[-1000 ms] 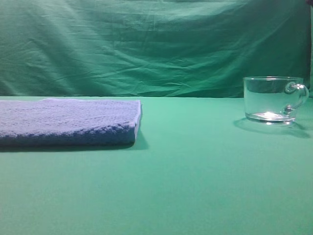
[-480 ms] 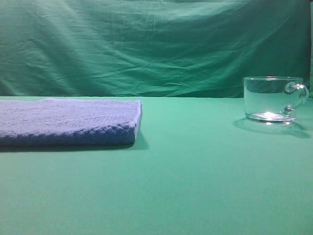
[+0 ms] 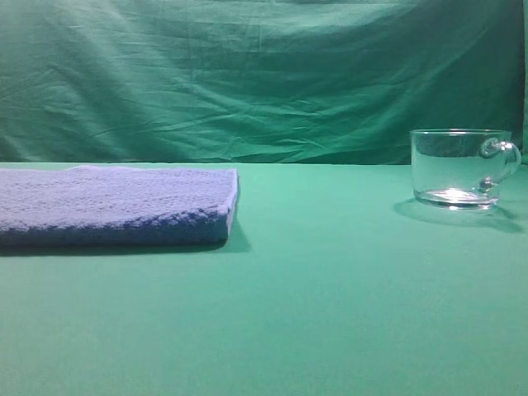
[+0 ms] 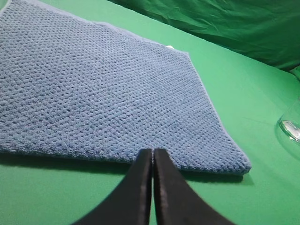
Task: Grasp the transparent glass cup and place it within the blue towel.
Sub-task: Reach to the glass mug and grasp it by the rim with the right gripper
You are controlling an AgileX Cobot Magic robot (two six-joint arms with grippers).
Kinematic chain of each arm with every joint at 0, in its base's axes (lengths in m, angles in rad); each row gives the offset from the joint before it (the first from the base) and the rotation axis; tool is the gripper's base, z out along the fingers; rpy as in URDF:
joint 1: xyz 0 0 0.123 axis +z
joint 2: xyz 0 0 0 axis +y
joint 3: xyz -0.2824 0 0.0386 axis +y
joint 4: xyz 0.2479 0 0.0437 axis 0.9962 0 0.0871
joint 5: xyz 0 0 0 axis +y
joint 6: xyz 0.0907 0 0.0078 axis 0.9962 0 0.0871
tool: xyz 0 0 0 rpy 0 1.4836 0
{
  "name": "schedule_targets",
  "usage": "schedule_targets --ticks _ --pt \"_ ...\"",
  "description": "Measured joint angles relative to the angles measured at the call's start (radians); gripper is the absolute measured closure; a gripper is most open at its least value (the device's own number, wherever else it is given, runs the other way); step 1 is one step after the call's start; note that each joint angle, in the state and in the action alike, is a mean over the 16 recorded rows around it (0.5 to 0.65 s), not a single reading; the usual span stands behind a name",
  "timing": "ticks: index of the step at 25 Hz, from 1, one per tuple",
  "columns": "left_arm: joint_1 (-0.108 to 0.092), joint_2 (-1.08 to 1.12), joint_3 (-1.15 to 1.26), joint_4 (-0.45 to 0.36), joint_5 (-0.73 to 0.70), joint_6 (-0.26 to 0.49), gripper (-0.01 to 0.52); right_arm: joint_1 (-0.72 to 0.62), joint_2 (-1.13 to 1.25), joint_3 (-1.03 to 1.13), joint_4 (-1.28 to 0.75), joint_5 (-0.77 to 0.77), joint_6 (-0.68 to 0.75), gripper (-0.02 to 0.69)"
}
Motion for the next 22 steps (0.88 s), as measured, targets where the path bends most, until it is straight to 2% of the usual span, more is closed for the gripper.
schedule_targets --ticks 7,11,14,22 --pt "0.0 0.0 0.0 0.0 0.0 0.0 0.514 0.02 0.09 -0.191 0.184 0.239 -0.166 0.658" --pt "0.0 0.0 0.0 0.0 0.0 0.0 0.514 0.021 0.187 -0.299 0.226 0.318 -0.212 0.608" --pt "0.0 0.0 0.0 0.0 0.0 0.0 0.514 0.021 0.276 -0.371 0.248 0.36 -0.242 0.525" --pt "0.0 0.0 0.0 0.0 0.0 0.0 0.514 0.022 0.495 -0.499 0.287 0.381 -0.289 0.235"
